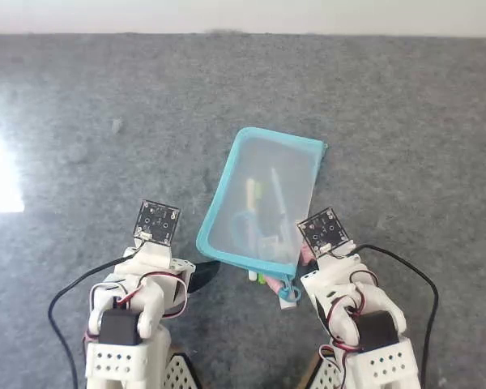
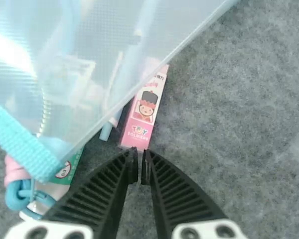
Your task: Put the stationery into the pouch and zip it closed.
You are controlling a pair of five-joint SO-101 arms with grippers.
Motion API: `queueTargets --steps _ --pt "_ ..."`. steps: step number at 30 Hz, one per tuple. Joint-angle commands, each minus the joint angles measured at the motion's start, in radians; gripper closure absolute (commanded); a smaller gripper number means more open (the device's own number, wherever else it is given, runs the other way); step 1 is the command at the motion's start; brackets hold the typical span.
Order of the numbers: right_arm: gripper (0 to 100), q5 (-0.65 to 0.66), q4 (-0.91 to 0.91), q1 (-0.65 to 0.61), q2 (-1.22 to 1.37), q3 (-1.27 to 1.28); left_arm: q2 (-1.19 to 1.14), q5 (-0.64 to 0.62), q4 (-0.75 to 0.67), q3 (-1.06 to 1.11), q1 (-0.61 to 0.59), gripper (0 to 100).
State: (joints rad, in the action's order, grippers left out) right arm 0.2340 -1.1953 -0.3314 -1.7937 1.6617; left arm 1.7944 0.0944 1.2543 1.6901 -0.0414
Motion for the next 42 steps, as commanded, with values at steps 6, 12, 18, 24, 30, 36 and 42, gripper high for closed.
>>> queueTargets --steps 6,12,18,24,30,36,42 --pt "95.7 -0.014 -0.008 0.002 -0.013 0.021 0.015 -0.009 0.002 -0.007 -0.006 61" --pt "95.7 -0.014 -0.008 0.002 -0.013 0.021 0.015 -0.009 0.002 -0.007 -0.005 61" --pt "95.8 -0.008 0.01 0.005 -0.019 0.021 0.015 -0.009 0.002 -0.007 -0.006 61" --pt "95.7 0.227 0.09 0.09 -0.016 -0.055 0.015 -0.012 0.002 -0.007 0.006 61" --pt "95.7 0.269 0.062 0.189 0.007 -0.256 0.015 -0.011 0.002 -0.007 0.015 61" --pt "95.7 0.262 -0.008 -0.015 0.409 -0.56 0.015 0.008 -0.032 -0.007 -0.04 61" --pt "95.7 0.068 -0.035 -0.249 0.901 -0.827 0.012 0.146 -0.193 -0.007 -0.359 61"
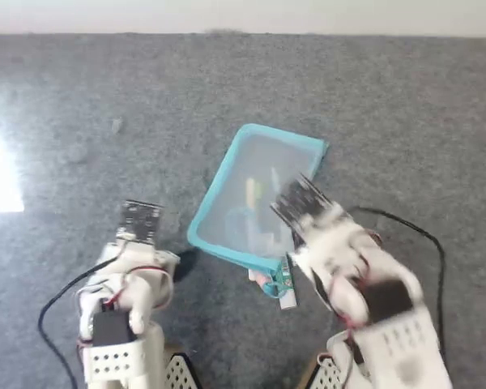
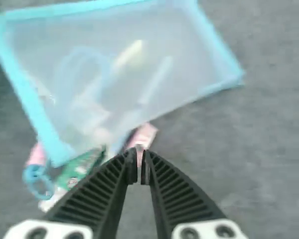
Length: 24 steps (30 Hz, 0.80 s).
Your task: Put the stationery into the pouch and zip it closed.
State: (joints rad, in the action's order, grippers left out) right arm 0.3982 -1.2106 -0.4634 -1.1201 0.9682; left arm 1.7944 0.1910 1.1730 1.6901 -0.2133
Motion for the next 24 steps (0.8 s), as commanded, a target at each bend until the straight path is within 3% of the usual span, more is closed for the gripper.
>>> queueTargets --steps 1,6,11,14,24 --pt "95.7 -0.103 -0.013 -0.156 0.288 -0.141 0.011 0.025 -0.127 -0.007 -0.229 61" --pt "93.9 -0.103 0.03 -0.271 0.45 -0.146 0.009 -0.046 -0.198 -0.007 -0.356 61" --pt "80.5 -0.1 0.041 -0.374 0.472 -0.129 0.009 -0.051 -0.195 -0.007 -0.354 61" --pt "75.3 -0.1 0.094 -0.364 0.472 -0.095 0.009 -0.051 -0.196 -0.007 -0.354 61" --pt "74.7 -0.035 0.039 -0.265 0.489 -0.089 0.009 -0.051 -0.198 -0.007 -0.354 61"
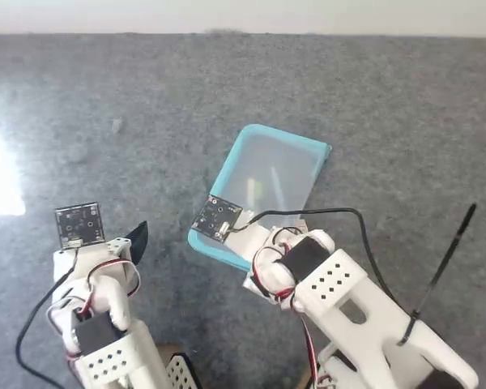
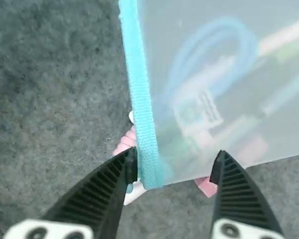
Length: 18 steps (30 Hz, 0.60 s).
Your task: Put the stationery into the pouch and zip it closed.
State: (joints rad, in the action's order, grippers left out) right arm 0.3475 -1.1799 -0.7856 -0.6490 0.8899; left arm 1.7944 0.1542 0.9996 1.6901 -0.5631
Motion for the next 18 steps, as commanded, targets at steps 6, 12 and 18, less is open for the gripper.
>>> queueTargets --steps 6,12,18 --pt "74.7 0.069 0.113 0.185 0.156 -0.015 0.009 -0.014 -0.023 -0.007 -0.005 61" --pt "74.7 0.072 0.142 0.278 0.223 -0.13 0.009 -0.014 -0.023 -0.007 -0.005 61" --pt "74.7 0.117 0.139 0.374 0.328 -0.279 0.009 -0.012 -0.021 -0.007 -0.005 61"
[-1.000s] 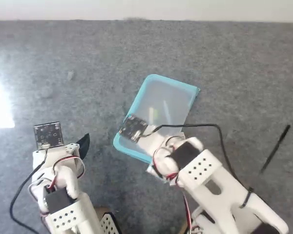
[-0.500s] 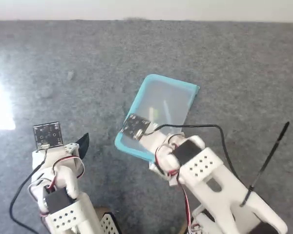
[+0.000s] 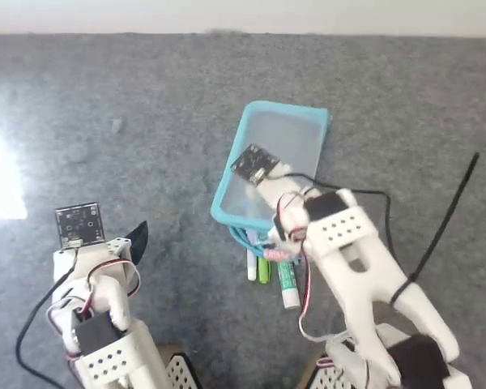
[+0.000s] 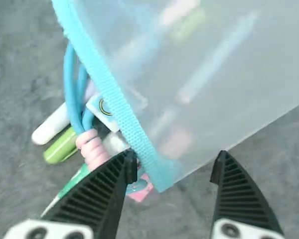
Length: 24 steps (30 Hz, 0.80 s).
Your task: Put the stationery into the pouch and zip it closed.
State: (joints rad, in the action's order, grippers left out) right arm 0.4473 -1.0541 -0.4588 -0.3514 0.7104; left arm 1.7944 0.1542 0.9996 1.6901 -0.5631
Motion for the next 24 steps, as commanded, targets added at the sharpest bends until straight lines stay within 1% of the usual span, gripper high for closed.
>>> queueTargets --steps 1,5,8,9,13,16,20,23,24 --pt "74.7 0.017 0.015 0.059 0.054 -0.117 0.009 -0.012 -0.021 -0.007 -0.005 61" --pt "74.7 0.017 0.039 0.102 0.174 -0.224 0.009 -0.012 -0.021 -0.007 -0.005 61" --pt "74.7 0.009 0.036 0.15 0.292 -0.376 0.009 -0.012 -0.021 -0.007 -0.005 61" --pt "74.7 -0.017 0.025 0.168 0.337 -0.436 0.009 -0.012 -0.021 -0.007 -0.005 61" --pt "74.9 -0.169 -0.104 0.202 0.47 -0.663 0.009 -0.012 -0.021 -0.007 -0.005 61" --pt "74.9 -0.308 -0.196 0.183 0.461 -0.721 0.009 -0.012 -0.021 -0.007 -0.005 61" --pt "74.9 -0.486 -0.243 0.119 0.348 -0.675 0.009 -0.012 -0.021 -0.007 -0.005 61" --pt "74.9 -0.569 -0.168 0.097 0.285 -0.582 0.009 -0.012 -0.021 -0.007 -0.005 61" --pt "75.0 -0.624 -0.14 0.097 0.282 -0.548 0.009 -0.012 -0.021 -0.007 -0.005 61"
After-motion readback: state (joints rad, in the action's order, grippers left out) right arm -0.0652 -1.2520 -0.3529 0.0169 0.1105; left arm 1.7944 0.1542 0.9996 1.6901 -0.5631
